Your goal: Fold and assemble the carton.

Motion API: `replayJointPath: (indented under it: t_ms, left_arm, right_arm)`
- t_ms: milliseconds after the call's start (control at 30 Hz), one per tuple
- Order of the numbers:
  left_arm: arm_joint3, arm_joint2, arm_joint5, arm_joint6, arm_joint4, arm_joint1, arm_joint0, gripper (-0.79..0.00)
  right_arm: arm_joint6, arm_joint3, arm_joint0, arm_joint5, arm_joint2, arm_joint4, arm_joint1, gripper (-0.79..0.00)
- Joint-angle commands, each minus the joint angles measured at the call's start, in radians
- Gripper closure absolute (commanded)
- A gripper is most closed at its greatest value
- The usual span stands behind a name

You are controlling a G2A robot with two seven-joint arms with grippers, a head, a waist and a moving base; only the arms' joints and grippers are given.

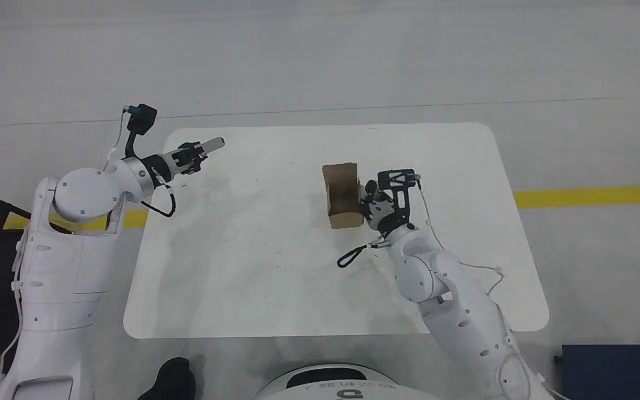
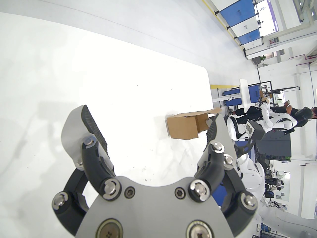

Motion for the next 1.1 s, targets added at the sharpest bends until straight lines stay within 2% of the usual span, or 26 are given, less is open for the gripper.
replayJointPath:
  t_ms: [0,100,200,467,600,767,1000,1067]
  left_arm:
    - [0.000,0.000,0.000,0.000,0.000,0.000,0.000,-0.785]
    - [0.000,0.000,0.000,0.000,0.000,0.000,0.000,-0.785]
    - [0.000,0.000,0.000,0.000,0.000,0.000,0.000,-0.785]
    - [-0.015,0.001,-0.003,0.021,-0.011,-0.001,0.012,-0.785]
    - [-0.054,-0.020,0.001,0.051,0.000,0.002,0.047,-0.785]
    - [-0.071,-0.027,0.008,0.039,0.020,0.007,0.050,-0.785]
    - [-0.072,-0.026,0.009,0.038,0.022,0.007,0.050,-0.785]
    - [-0.072,-0.026,0.009,0.038,0.022,0.007,0.050,-0.785]
  right_arm:
    - [0.004,-0.038,-0.026,0.003,0.011,-0.005,0.002,-0.785]
    - [-0.019,-0.128,-0.096,0.004,0.050,-0.027,0.011,-0.785]
    - [-0.087,-0.220,-0.162,-0.037,0.085,-0.128,0.022,-0.785]
    - [-0.087,-0.220,-0.162,-0.037,0.085,-0.128,0.022,-0.785]
    - [-0.073,-0.213,-0.155,-0.121,0.107,-0.050,0.023,-0.785]
    - [-0.034,-0.181,-0.155,-0.215,0.177,0.110,0.027,-0.785]
    - [0.085,-0.092,-0.144,-0.345,0.261,0.329,0.036,-0.785]
    - [0.147,-0.071,-0.128,-0.355,0.286,0.347,0.041,-0.785]
